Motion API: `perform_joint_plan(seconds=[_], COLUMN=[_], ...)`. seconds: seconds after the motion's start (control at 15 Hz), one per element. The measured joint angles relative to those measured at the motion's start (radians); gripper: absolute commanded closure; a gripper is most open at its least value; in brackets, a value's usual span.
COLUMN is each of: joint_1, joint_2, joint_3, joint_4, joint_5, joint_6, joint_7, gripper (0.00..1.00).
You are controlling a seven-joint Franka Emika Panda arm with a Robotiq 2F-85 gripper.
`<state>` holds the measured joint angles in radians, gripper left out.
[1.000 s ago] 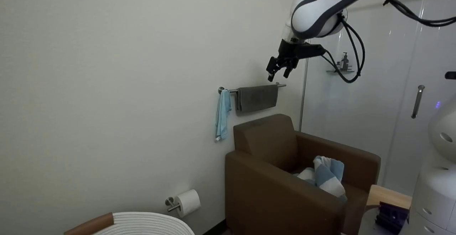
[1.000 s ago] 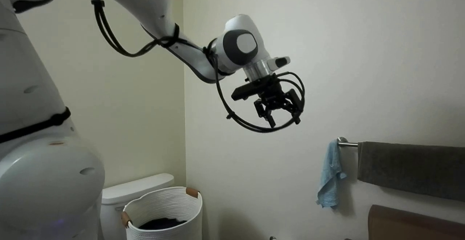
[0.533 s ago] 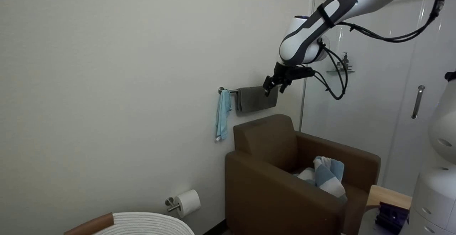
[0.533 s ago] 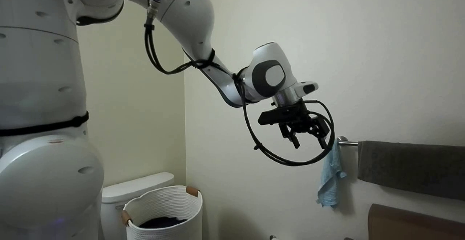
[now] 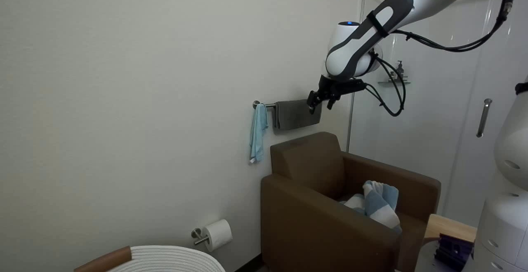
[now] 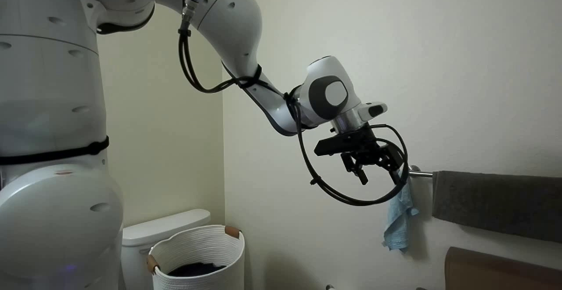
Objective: Unhang the blue towel and put it in the laundry hamper
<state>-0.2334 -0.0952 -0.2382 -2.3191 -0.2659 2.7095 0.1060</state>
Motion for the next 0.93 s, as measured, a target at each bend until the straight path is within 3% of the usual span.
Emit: perform_joint_plan(seconds=[0.33,0.53,0.8,0.93], joint_1=[-0.024,-0.013,-0.077,-0.081], joint_2=[0.105,0.240,0.426,0.487], joint_3=[-0.001,0.016,0.185,0.208], joint_4=[0.031,0.117,0.290,0.387], joint_5=[-0.078,-0.021,0.084,0.085], joint_6=[0.248,0.404,0.479,0.480], joint_7=[0.077,0.071,0.020,0.005], gripper=[0.00,0.00,0.00,0.00])
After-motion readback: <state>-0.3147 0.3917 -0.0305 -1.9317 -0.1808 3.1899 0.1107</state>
